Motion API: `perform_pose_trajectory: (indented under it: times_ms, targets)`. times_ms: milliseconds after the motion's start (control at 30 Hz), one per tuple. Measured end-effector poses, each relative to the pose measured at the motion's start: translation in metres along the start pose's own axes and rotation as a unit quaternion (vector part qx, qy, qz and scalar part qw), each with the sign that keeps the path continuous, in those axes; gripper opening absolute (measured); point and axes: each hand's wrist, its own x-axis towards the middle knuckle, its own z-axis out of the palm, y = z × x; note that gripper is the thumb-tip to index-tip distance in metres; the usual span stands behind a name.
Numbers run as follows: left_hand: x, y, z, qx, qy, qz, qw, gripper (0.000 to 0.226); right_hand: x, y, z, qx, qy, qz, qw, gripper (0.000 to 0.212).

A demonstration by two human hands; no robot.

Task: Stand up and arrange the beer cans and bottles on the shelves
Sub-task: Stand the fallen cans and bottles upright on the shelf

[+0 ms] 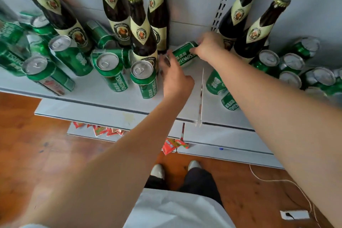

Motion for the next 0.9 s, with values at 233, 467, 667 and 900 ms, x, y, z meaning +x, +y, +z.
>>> perform_pose_trajectory:
  times_ms: [233,467,667,900]
  targets:
    - [-0.003,0.003,-0.004,-0.047,-0.038,-0.001,0.998,0.085,-0.022,-0.022,-0.029,0.024,0.06,-0.094,0.993,0.027]
    - [-0.005,-0.008,-0.007,-0.015,-0.084,0.012,0.996,0.076,-0.057,-0.011,-0.01,0.024,0.026,-0.203,0.979,0.021]
    - [-0.035,-0.018,-0.042,-0.009,-0.15,0.054,0.987,0.045,-0.06,-0.009,-0.003,0.003,0.084,-0.198,0.977,0.023]
    - [-0.07,-0.039,-0.132,-0.009,0.153,0.194,0.969,0.016,-0.122,-0.05,0.013,0.117,0.202,-0.233,0.944,0.042]
